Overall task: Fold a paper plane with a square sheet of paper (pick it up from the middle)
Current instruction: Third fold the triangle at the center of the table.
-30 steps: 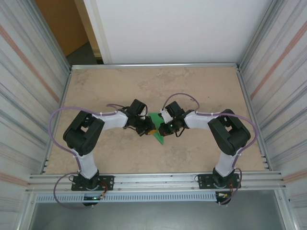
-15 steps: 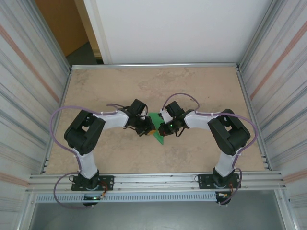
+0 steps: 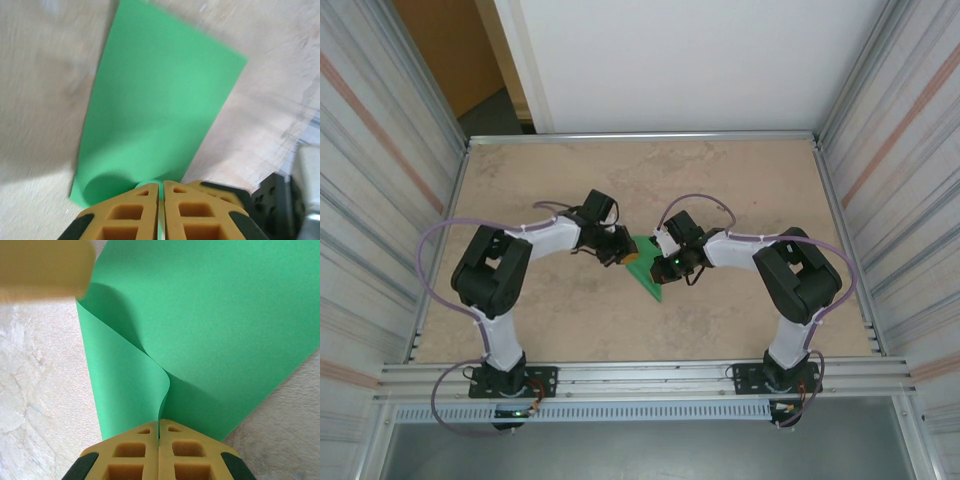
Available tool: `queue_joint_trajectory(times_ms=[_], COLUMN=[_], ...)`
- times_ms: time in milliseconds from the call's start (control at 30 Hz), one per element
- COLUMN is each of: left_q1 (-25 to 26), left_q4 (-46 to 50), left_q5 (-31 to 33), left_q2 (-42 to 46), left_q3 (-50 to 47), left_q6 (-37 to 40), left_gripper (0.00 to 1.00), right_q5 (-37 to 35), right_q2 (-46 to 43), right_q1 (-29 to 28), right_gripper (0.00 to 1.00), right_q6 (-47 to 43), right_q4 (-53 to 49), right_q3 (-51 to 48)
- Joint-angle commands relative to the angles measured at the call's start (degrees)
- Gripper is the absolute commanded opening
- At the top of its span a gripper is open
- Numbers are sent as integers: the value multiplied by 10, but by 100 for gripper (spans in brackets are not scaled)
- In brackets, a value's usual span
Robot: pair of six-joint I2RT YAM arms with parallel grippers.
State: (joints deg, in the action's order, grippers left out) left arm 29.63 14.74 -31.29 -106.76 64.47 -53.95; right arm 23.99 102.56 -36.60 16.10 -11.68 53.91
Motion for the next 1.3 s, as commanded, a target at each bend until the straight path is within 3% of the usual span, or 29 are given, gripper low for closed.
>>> queue_joint_trajectory(times_ms=[0,467,1267], left_q1=[-7,-10,-9], left_q4=[40,107,139], left_q5=[13,1,5], left_q2=[-31,-105,-115], left_q3=[38,103,119], left_q6=[43,96,119], left_gripper=[11,10,10], right_q5=[4,4,-4], right_q2=[-3,-13,-8], right_q1=[5,7,8], right_gripper=[0,0,0], right_q6=[10,13,16], right_q4=[-15,-9,-8], right_q3=[15,13,7])
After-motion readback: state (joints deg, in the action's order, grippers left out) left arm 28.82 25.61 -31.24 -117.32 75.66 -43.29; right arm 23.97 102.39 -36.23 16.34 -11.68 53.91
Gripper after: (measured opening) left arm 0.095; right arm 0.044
